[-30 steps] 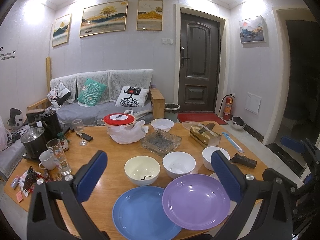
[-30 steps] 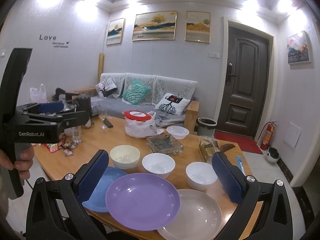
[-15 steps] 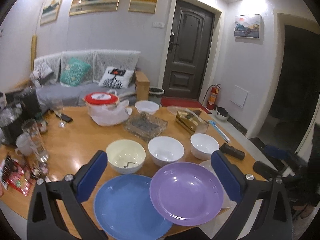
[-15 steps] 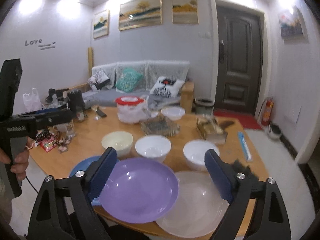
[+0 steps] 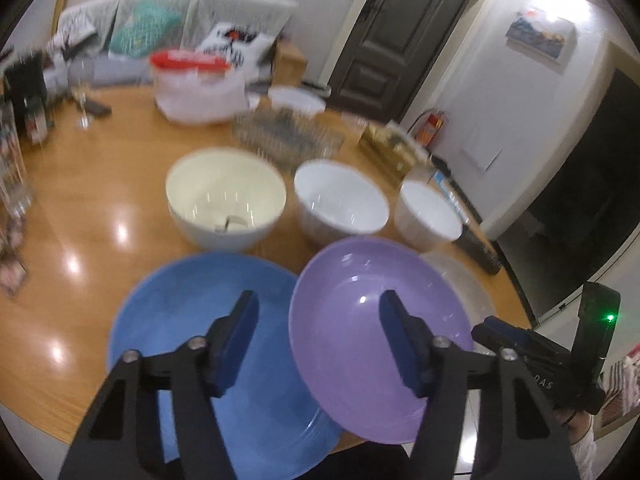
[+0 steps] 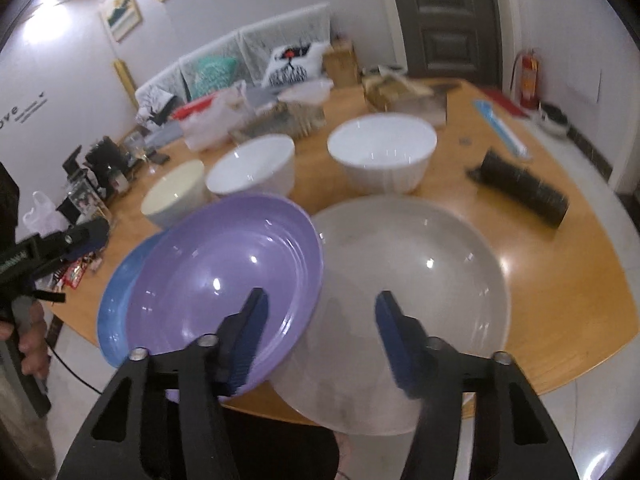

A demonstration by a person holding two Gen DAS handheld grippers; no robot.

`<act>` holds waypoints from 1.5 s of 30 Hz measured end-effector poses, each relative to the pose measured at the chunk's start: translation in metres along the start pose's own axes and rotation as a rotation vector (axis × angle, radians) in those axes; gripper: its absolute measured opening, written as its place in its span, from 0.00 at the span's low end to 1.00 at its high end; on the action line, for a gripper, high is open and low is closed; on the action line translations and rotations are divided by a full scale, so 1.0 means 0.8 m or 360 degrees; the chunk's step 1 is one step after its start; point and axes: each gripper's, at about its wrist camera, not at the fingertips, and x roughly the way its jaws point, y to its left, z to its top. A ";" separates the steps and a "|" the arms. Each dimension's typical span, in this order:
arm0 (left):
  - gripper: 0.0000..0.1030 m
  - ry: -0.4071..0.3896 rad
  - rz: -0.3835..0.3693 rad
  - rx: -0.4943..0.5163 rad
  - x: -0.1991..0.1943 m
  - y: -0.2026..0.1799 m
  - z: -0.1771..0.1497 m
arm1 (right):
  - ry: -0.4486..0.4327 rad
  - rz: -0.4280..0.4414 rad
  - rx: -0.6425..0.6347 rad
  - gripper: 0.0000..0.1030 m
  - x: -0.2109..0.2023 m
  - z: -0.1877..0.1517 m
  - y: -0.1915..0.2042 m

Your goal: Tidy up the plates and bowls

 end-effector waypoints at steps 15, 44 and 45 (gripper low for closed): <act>0.14 0.0153 0.0091 0.0011 0.050 0.000 -0.018 | 0.0106 0.0053 -0.0002 0.15 0.028 -0.002 0.011; 0.15 0.0333 0.0125 0.0434 0.117 -0.153 -0.012 | -0.0031 -0.0289 0.0097 0.16 -0.026 -0.013 -0.081; 0.15 0.0342 0.0144 0.0458 0.123 -0.158 -0.012 | -0.0021 -0.0326 0.0088 0.16 -0.025 -0.013 -0.083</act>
